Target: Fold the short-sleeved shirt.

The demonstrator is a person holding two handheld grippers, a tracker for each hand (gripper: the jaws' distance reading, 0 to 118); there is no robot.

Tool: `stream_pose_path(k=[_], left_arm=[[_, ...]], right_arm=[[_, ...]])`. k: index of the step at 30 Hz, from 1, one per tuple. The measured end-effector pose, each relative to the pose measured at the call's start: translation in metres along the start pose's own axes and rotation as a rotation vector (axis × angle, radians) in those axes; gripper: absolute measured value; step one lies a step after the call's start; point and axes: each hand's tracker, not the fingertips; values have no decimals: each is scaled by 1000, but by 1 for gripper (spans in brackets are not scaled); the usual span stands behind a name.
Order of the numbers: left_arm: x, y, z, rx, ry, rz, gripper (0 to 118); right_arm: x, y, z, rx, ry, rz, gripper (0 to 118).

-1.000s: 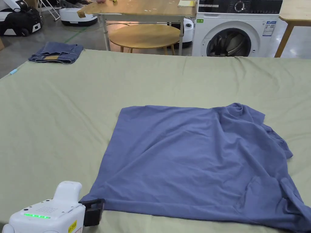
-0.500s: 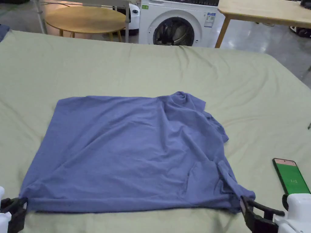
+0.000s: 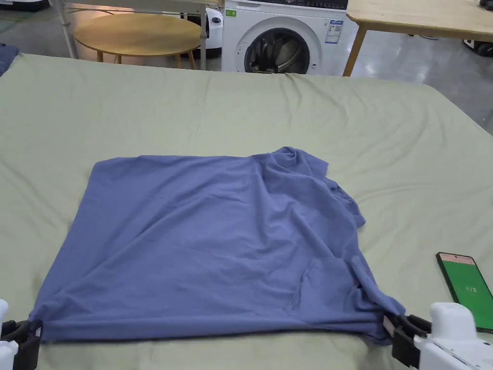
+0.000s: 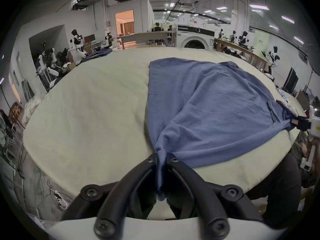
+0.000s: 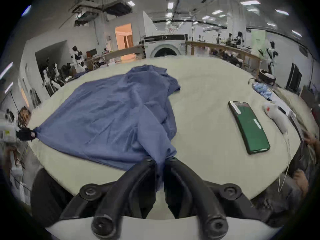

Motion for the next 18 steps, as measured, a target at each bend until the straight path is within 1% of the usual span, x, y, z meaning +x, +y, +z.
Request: stream_pose_path(k=[2,3,4,6,9,13,18], left_arm=[[8,13,9,12,24,-33,3],[13,21,15,57,65,-81,3],[16,31,19,73,73,-104,3],[19,52,22,92,95,-117,3],[13,87,10,99,81,-100,3],[2,133,-38,36,21,-39,3],[-2,173,-118,-149,23,-10,3]], right_arm=[[-4,12,10,11,-7,2,6],[-7,21,17,25,-16,19,6],[-12,31,22,48,-28,51,6],[-21,52,30,101,-51,105,6],[-28,89,25,143,-50,131,6],[-34,135,-23,135,-71,169,6],[-39,163,-112,63,-94,182,6]])
